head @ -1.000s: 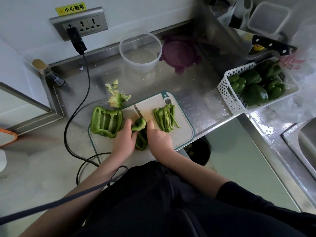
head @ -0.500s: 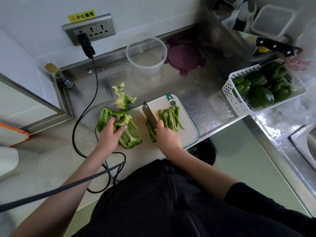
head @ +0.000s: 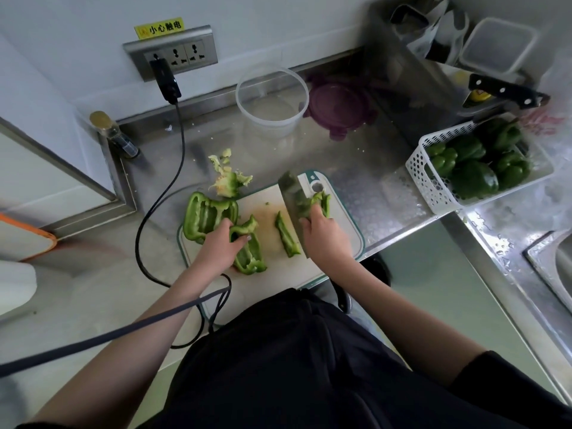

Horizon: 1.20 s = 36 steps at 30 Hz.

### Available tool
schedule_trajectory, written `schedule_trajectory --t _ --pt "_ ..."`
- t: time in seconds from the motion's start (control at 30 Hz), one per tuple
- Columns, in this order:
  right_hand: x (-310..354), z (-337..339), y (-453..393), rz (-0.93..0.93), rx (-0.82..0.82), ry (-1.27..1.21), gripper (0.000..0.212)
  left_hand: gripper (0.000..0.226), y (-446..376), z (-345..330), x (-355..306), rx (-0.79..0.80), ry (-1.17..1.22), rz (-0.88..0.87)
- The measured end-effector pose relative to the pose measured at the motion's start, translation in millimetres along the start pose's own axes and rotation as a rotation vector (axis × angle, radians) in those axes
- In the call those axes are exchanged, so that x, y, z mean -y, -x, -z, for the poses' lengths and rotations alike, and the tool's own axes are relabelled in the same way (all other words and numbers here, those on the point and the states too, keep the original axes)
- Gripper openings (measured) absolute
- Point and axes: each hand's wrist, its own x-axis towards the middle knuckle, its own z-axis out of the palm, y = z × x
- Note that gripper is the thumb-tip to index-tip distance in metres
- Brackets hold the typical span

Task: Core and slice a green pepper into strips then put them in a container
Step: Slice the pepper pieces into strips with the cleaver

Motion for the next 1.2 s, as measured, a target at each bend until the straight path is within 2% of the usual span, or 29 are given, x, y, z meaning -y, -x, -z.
schedule_trajectory --t 0.2,0.47,0.67,0.9,1.03,1.1,1.2 --pt "10.6 -14.1 5.8 0.023 0.069 0.092 0.016 0.028 -2.3 1.8 0.2 0.012 -0.022 0.018" --pt "10.2 -27.4 8.0 -0.016 0.052 0.113 0.019 0.028 -1.5 1.2 0.5 -0.003 -0.032 0.027" --pt "4.4 -27.3 6.7 0.020 0.066 0.160 0.018 0.024 -0.8 0.4 -0.4 -0.015 -0.039 -0.003" --pt "-7.8 -23.8 8.0 0.076 0.058 0.034 0.018 0.034 -0.7 -0.1 -0.7 -0.011 -0.041 0.014" --pt "-14.5 -13.5 8.5 0.113 0.078 -0.057 0.022 0.037 -0.5 0.6 -3.6 -0.043 -0.104 -0.007" --pt "-15.9 -8.5 3.2 0.142 0.117 0.026 0.022 0.036 -0.3 1.1 -5.1 -0.084 -0.169 -0.052" --pt "-15.7 -9.1 -3.1 0.154 0.124 0.139 0.021 0.040 3.0 2.6 -7.8 -0.190 -0.387 -0.151"
